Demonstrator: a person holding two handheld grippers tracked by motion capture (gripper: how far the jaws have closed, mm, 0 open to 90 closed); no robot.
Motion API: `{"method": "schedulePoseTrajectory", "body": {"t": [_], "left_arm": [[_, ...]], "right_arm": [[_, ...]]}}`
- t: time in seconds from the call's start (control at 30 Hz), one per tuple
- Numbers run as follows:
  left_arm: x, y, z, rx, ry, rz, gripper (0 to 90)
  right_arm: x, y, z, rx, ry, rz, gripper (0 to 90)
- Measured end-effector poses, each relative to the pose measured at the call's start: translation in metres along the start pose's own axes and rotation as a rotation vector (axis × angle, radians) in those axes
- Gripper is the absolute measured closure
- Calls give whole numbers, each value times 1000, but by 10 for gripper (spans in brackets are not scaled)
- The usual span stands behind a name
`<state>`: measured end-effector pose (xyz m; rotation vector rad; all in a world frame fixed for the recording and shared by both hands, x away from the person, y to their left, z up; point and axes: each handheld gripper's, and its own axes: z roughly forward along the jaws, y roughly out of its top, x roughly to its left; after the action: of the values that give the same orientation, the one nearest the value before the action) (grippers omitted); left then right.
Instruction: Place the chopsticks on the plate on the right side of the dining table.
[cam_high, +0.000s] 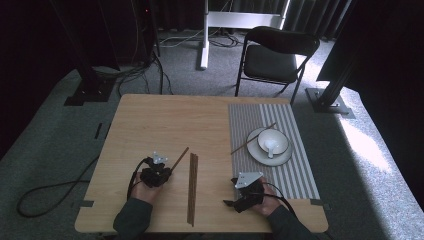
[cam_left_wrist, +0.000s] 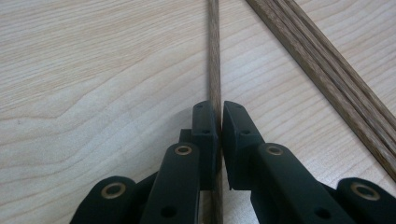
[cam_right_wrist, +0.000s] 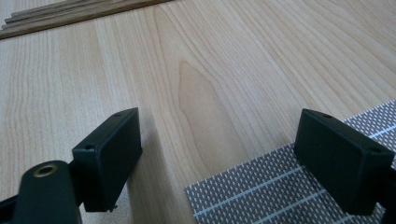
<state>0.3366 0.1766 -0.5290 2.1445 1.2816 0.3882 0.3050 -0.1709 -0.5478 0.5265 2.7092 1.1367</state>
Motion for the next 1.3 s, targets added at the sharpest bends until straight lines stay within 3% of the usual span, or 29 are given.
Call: {"method": "schedulePoseTrajectory", "body": {"t": [0.57, 0.87, 1.3], "left_arm": [[14, 17, 13, 0, -45, -16, 844], [15, 28, 21, -4, -32, -15, 844], [11, 38, 16, -34, -23, 0, 844]], "right_arm": [[2, 0, -1, 4, -1, 0, 158], [3, 0, 0, -4, 1, 0, 155], [3, 0, 1, -9, 1, -1, 145]]}}
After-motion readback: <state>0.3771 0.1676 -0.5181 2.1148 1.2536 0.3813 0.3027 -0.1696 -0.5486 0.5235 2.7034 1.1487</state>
